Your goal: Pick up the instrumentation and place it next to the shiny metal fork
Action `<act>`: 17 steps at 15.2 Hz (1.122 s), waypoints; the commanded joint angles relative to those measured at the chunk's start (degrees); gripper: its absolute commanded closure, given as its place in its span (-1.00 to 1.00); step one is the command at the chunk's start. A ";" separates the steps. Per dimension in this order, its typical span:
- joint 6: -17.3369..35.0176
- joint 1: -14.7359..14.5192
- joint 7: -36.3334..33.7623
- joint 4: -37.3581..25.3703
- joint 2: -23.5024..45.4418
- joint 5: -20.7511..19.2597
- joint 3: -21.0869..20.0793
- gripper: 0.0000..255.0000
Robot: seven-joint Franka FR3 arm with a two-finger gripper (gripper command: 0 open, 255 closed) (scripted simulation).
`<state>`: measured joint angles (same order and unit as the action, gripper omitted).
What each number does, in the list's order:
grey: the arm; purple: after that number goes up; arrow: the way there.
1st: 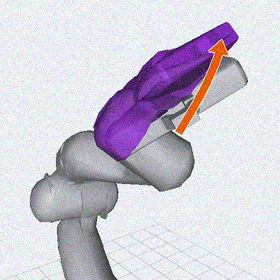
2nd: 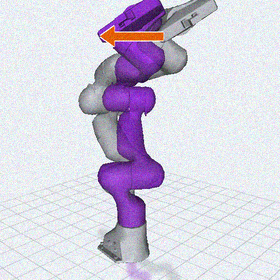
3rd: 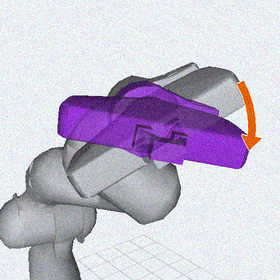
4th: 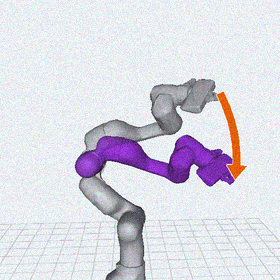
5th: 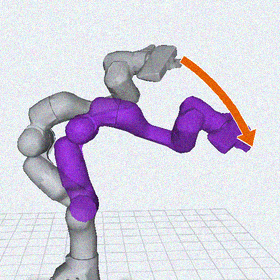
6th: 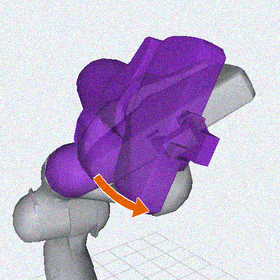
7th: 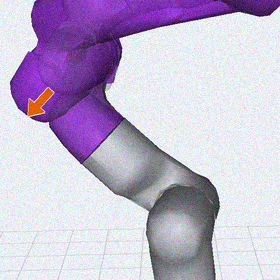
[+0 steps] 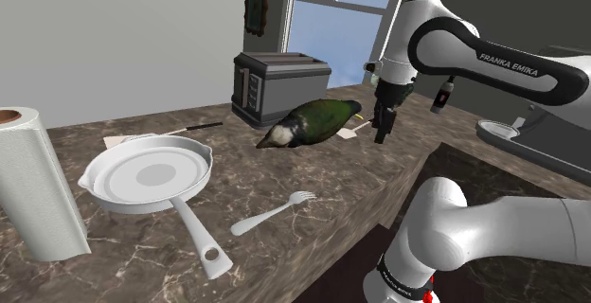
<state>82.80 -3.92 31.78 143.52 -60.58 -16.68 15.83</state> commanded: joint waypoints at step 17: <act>12.54 -19.73 58.23 -14.61 3.46 -26.99 33.53 -1.00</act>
<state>94.19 -21.45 86.76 130.65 -58.13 -42.73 47.16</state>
